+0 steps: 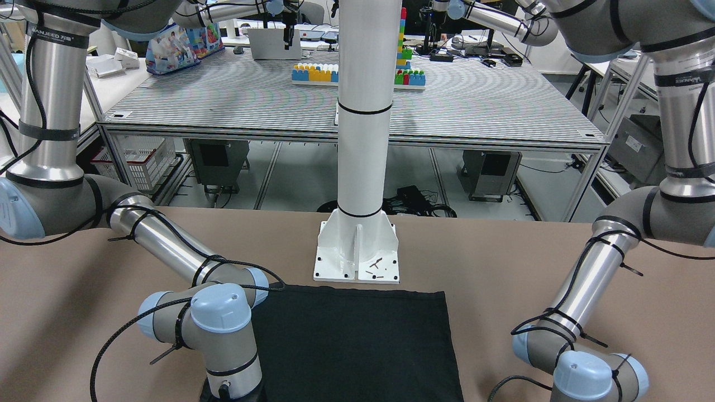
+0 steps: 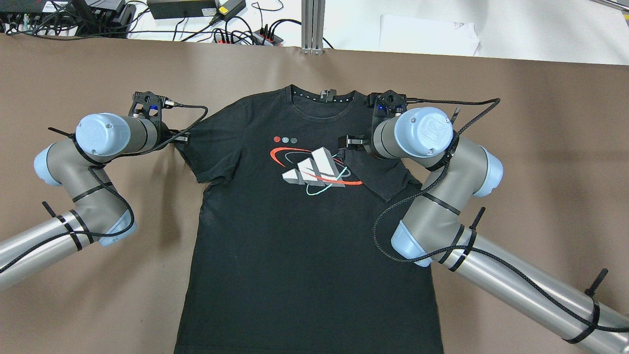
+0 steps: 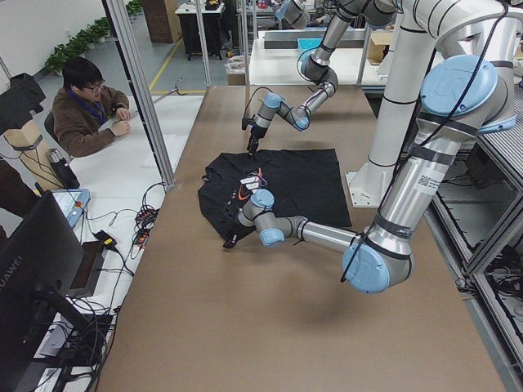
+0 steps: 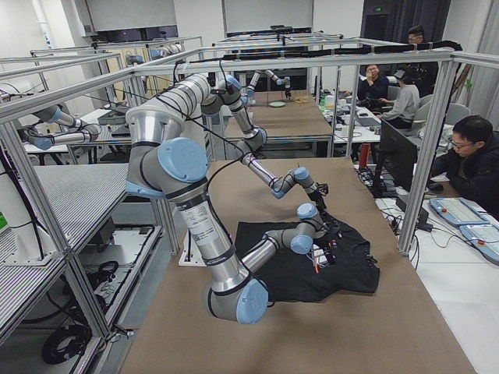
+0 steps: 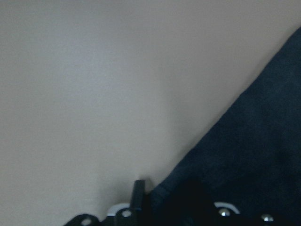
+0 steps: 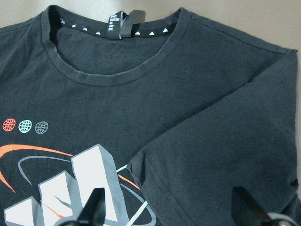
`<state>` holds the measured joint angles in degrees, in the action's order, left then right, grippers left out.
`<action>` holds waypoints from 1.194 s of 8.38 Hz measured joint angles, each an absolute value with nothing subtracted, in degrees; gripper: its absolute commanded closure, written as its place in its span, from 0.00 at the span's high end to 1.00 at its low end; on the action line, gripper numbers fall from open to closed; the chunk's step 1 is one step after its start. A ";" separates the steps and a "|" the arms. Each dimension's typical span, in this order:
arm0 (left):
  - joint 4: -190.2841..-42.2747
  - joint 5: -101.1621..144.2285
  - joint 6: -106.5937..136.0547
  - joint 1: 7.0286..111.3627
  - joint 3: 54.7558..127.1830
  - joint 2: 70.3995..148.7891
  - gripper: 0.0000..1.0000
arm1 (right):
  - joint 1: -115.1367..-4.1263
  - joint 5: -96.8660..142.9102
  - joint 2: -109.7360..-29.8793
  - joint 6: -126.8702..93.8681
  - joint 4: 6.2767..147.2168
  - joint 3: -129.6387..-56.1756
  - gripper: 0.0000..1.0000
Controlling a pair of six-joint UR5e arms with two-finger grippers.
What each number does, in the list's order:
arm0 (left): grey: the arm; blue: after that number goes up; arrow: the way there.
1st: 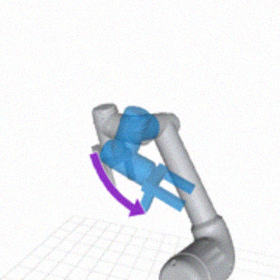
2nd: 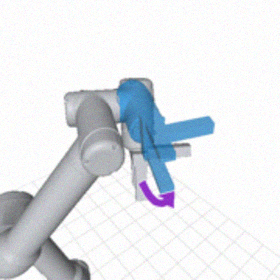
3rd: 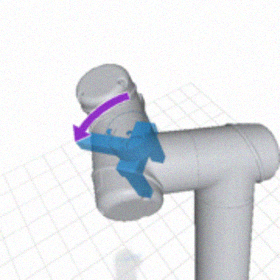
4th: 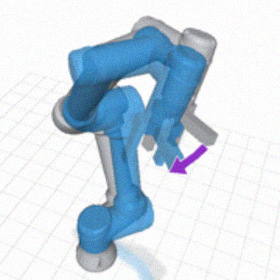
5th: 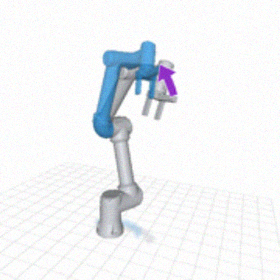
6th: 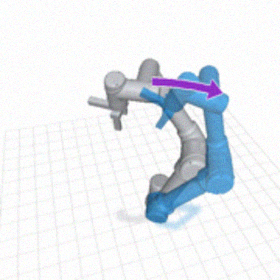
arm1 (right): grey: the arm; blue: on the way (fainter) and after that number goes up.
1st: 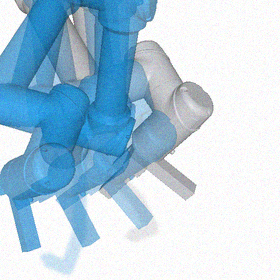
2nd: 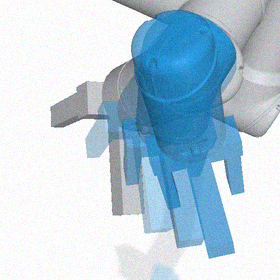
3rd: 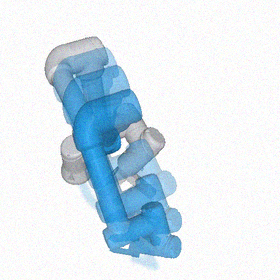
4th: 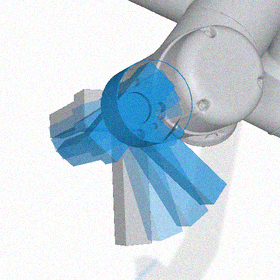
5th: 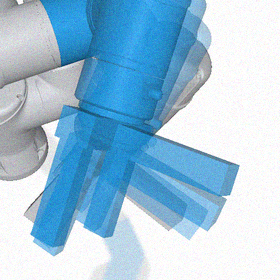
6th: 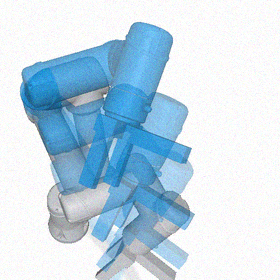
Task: Fold clothes
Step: 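Grasp the other sleeve with the left gripper and fold it across the chest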
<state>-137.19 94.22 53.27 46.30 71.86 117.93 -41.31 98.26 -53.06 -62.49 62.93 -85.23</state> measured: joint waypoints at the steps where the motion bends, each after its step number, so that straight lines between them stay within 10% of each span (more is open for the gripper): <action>1: -137.14 94.18 53.31 46.27 71.98 117.73 0.00 | -41.31 98.26 -53.08 -62.49 62.93 -85.24 0.94; 10: -109.67 96.58 60.77 45.04 82.92 129.68 0.00 | -41.17 98.26 -54.78 -62.92 62.20 -86.16 0.94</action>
<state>-109.67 96.58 60.77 45.04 82.92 129.68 -41.17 98.26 -54.78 -62.92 62.20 -86.16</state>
